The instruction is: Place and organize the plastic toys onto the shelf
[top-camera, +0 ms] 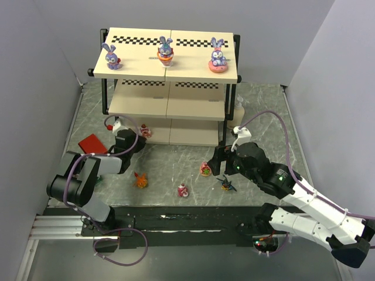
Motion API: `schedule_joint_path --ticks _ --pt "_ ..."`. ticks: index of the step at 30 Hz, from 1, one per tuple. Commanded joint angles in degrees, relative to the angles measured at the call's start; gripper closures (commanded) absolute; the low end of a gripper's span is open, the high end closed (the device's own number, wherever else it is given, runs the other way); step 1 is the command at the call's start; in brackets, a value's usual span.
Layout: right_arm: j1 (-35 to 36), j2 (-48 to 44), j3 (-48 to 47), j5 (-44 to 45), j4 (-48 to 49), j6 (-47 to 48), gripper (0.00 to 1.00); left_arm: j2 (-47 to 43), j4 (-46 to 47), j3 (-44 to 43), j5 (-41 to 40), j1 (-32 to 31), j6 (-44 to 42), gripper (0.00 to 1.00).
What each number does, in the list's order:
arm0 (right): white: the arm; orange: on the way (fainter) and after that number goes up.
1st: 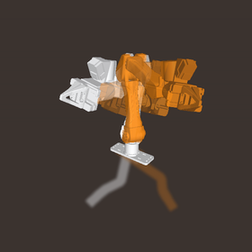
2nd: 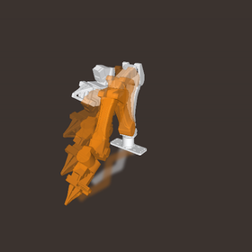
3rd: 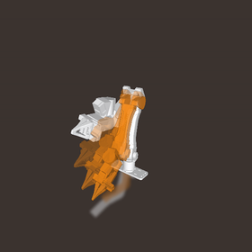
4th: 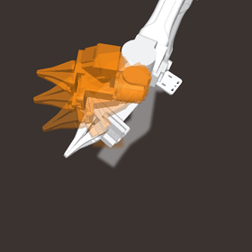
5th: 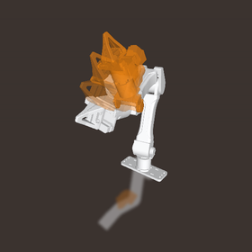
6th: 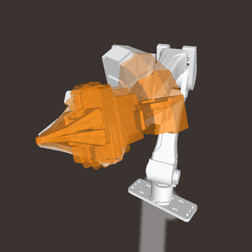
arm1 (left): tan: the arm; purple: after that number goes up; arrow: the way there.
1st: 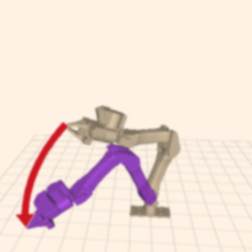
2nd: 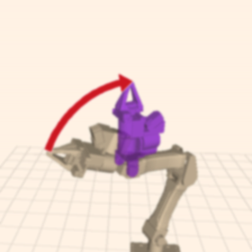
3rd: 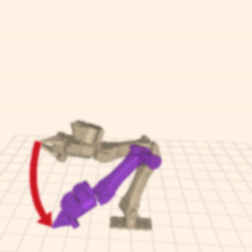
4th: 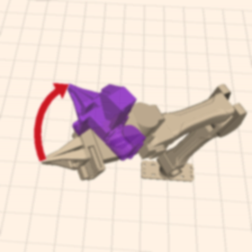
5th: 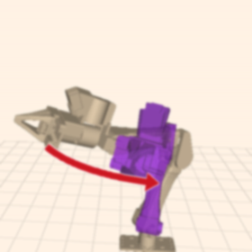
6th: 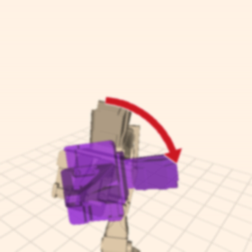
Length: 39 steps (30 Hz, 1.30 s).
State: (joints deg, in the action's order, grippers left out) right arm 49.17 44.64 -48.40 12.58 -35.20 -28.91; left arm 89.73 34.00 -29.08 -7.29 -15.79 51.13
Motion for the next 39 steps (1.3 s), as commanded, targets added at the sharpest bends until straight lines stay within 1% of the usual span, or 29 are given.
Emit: schedule_joint_path --ticks 1,5,11,17,23,25,28,29,30,31,32,35,39 --pt "-0.5 -0.5 0.2 1.1 1.2 -0.3 0.05 0.0 4.0 -1.2 0.0 1.7 1.6 0.99" --pt "-0.7 -0.2 0.3 1.0 1.4 -0.1 0.05 -1.0 6.3 0.6 0.8 3.1 2.4 0.99" --pt "-0.6 0.1 0.2 0.8 1.5 -0.2 0.05 -1.1 5.4 0.2 1.0 4.4 1.9 0.99" --pt "-0.7 0.3 0.3 0.6 1.6 -0.4 0.05 -1.8 6.5 1.5 3.9 4.5 2.8 0.99" --pt "-0.7 0.4 0.7 0.3 2.2 -0.3 0.05 -6.8 6.6 5.0 6.8 4.5 2.1 0.99" --pt "-0.7 0.6 0.9 0.0 2.3 -0.2 0.05 -9.0 5.4 5.4 6.3 4.4 0.5 0.96" --pt "-0.7 0.7 0.9 -0.4 2.7 -0.2 0.05 -11.8 4.3 5.8 5.2 4.4 -1.8 0.82" --pt "-0.7 0.7 0.9 -0.4 2.6 -0.1 0.05 -12.2 4.3 5.8 4.9 4.5 -2.4 0.68" --pt "-0.7 0.7 1.0 -0.4 2.7 -0.2 0.05 -12.8 4.4 5.6 4.7 4.5 -3.1 0.60" --pt "-0.7 0.8 1.0 -0.5 2.6 -0.3 0.04 -12.9 4.5 5.6 4.7 4.4 -3.8 0.55" --pt "-0.7 0.6 1.0 -0.6 2.6 -0.3 0.05 -13.0 5.1 5.5 4.6 4.4 -4.2 0.46" --pt "-0.7 0.4 1.2 -0.7 2.7 -0.4 0.05 -12.2 6.8 4.9 4.8 4.5 -5.3 0.35" --pt "-0.7 0.1 1.2 -0.6 2.3 -0.4 0.05 -9.5 9.0 3.7 4.6 4.4 -5.3 0.30"
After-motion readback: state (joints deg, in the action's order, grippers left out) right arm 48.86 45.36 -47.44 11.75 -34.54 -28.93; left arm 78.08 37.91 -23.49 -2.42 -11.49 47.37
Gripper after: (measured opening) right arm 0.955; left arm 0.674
